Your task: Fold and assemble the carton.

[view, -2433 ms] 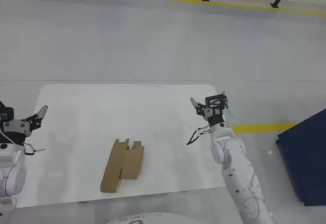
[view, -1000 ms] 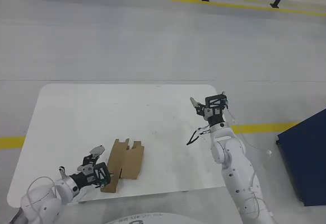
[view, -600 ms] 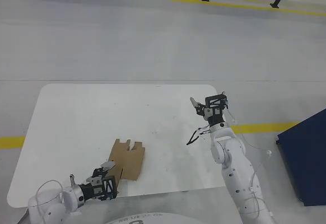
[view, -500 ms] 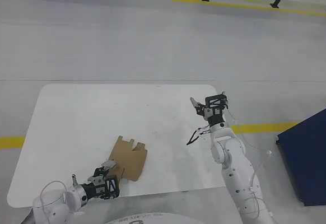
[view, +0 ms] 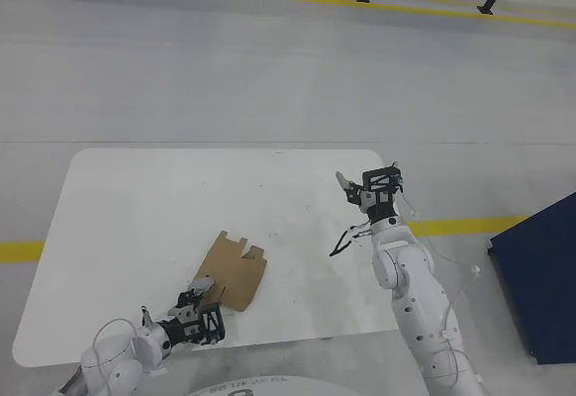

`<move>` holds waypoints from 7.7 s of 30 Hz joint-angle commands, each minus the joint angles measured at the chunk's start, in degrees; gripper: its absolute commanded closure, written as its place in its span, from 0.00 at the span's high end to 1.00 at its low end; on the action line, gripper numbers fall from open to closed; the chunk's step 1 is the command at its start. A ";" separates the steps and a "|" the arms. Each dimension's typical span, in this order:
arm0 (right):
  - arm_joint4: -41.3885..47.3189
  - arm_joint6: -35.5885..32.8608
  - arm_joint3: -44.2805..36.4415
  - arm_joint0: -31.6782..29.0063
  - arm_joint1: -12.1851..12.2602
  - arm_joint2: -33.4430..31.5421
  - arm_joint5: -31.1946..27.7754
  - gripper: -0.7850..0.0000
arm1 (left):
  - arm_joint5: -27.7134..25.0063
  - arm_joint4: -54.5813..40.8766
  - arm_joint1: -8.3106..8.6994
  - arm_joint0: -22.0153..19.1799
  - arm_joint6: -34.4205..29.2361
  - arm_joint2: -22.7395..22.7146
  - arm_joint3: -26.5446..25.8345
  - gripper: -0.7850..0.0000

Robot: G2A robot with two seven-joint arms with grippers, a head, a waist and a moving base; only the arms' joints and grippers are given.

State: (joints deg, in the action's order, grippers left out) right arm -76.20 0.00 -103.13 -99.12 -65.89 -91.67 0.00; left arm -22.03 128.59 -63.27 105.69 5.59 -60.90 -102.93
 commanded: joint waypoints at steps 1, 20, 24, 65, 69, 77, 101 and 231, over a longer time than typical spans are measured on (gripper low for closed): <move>0.00 0.00 0.00 0.00 0.00 0.00 0.00 1.00 | 2.58 1.62 0.06 0.60 -0.64 0.29 -0.17 1.00; 0.00 0.00 0.00 0.00 0.00 0.00 0.00 1.00 | 17.18 11.81 -0.86 -0.87 -9.60 4.85 4.21 1.00; 0.00 0.00 0.00 0.00 0.00 0.00 0.00 1.00 | 17.52 12.22 -1.04 -1.65 -10.77 5.22 5.02 0.80; 0.00 0.00 0.00 0.00 0.00 0.00 0.00 1.00 | -0.61 -25.09 1.91 2.48 4.19 -17.24 -6.40 0.00; 0.00 0.00 0.00 0.00 0.00 0.00 0.00 1.00 | -0.61 -25.09 1.91 2.48 4.19 -17.24 -6.40 0.00; 0.00 0.00 0.00 0.00 0.00 0.00 0.00 1.00 | -1.00 -26.26 1.84 1.92 3.50 -16.87 -5.51 0.00; 0.18 0.04 -0.08 0.06 -0.01 0.11 -0.37 1.00 | -35.97 -63.88 2.87 -11.27 -2.03 -18.03 10.37 0.00; 143.34 -68.22 16.49 31.51 3.83 23.52 -25.43 0.00 | -35.97 -162.57 8.64 -37.62 -51.88 9.01 27.73 1.00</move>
State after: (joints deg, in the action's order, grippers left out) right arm 64.98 -68.11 -86.61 -67.63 -62.04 -68.25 -26.70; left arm -58.00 -33.98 -54.64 68.08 -46.30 -51.89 -75.19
